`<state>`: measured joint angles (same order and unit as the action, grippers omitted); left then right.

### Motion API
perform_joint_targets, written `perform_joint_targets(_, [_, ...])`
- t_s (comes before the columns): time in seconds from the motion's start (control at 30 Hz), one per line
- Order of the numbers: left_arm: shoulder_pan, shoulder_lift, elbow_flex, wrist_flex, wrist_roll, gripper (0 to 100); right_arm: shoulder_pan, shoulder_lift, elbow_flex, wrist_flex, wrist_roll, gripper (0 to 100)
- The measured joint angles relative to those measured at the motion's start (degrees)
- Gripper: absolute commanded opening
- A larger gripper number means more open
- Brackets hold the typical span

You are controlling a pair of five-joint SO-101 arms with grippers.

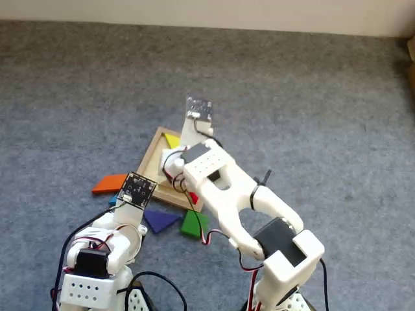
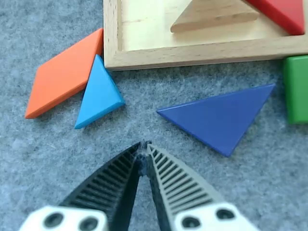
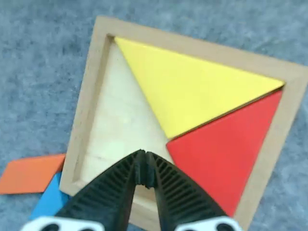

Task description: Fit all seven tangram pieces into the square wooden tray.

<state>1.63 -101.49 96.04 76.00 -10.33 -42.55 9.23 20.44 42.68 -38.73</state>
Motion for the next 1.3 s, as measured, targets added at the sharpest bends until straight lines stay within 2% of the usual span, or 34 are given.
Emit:
perform_joint_targets(0.13, [0.00,0.00,0.00,0.00,0.00,1,-2.20,0.00,2.90,-1.41,0.00,0.5])
perform_joint_targets(0.47, [0.00,0.00,0.00,0.00,0.00,1,-2.29,-1.23,7.21,-2.37,0.00,0.5])
perform_joint_targets(0.83, [0.00,0.00,0.00,0.00,0.00,1,-2.11,-0.97,5.27,12.66,0.00,0.5])
perform_joint_targets(1.1, [0.00,0.00,0.00,0.00,0.00,1,0.62,-0.35,-0.79,23.03,0.44,0.5])
perform_joint_targets(1.3, [0.00,0.00,0.00,0.00,0.00,1,1.49,-8.44,-0.70,26.46,2.29,0.5])
